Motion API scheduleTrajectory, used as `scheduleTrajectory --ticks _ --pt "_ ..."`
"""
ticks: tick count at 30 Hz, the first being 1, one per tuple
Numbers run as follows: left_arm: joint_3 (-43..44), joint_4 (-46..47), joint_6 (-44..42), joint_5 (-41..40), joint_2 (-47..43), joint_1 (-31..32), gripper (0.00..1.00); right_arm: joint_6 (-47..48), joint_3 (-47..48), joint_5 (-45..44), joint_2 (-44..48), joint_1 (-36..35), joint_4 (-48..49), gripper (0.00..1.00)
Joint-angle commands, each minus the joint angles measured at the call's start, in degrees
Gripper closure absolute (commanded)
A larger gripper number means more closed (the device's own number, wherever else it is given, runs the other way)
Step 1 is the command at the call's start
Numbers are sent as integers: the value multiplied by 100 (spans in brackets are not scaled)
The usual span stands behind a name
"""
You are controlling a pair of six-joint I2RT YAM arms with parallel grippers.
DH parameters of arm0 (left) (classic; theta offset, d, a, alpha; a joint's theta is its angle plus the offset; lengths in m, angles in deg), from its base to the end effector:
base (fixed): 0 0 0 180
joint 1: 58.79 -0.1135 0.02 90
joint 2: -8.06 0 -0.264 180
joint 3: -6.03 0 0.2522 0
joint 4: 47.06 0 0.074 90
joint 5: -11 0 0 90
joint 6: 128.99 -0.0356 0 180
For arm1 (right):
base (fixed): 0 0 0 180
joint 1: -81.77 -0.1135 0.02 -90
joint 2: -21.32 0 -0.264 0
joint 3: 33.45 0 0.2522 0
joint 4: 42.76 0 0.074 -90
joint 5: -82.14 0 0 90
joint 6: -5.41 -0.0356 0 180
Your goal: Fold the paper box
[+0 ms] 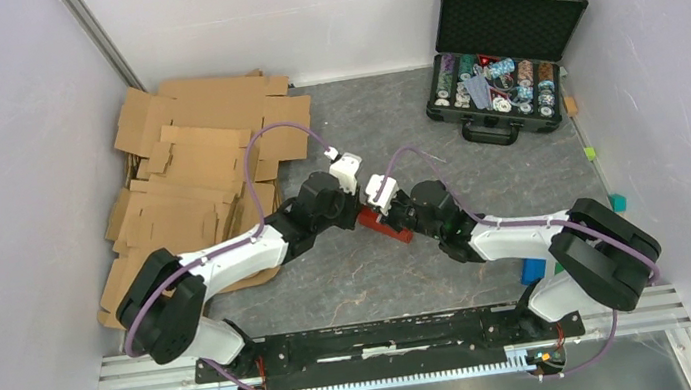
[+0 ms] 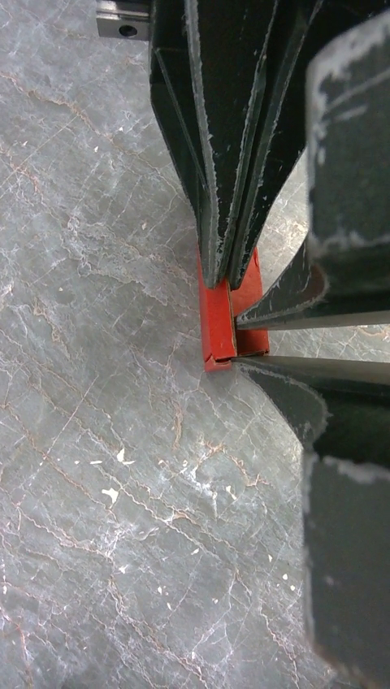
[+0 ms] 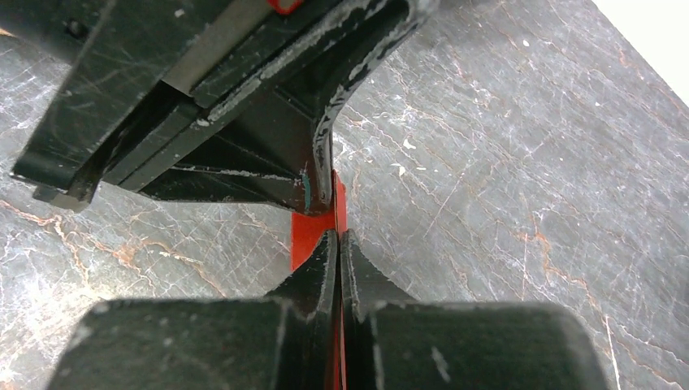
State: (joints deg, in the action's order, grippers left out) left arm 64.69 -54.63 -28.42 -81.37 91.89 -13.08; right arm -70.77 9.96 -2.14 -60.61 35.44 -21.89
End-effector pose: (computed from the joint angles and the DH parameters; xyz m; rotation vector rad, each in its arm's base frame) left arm 0.2189 -0.2223 0.2095 0.6371 2.0939 -0.5235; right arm 0.1939 0.2083 0.1846 -1.0146 1.6133 0.4812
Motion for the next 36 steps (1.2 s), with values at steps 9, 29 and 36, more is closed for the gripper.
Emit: scheduleTrajectory --ticks 9,29,36 --pt "210 -207 121 176 655 25 79 41 -310 7 -68 -110 -576 92" --pt "375 7 190 130 1160 131 81 -36 -620 387 26 -140 -276 71" --pt "229 40 208 89 972 148 82 -86 -598 451 162 -157 -368 56"
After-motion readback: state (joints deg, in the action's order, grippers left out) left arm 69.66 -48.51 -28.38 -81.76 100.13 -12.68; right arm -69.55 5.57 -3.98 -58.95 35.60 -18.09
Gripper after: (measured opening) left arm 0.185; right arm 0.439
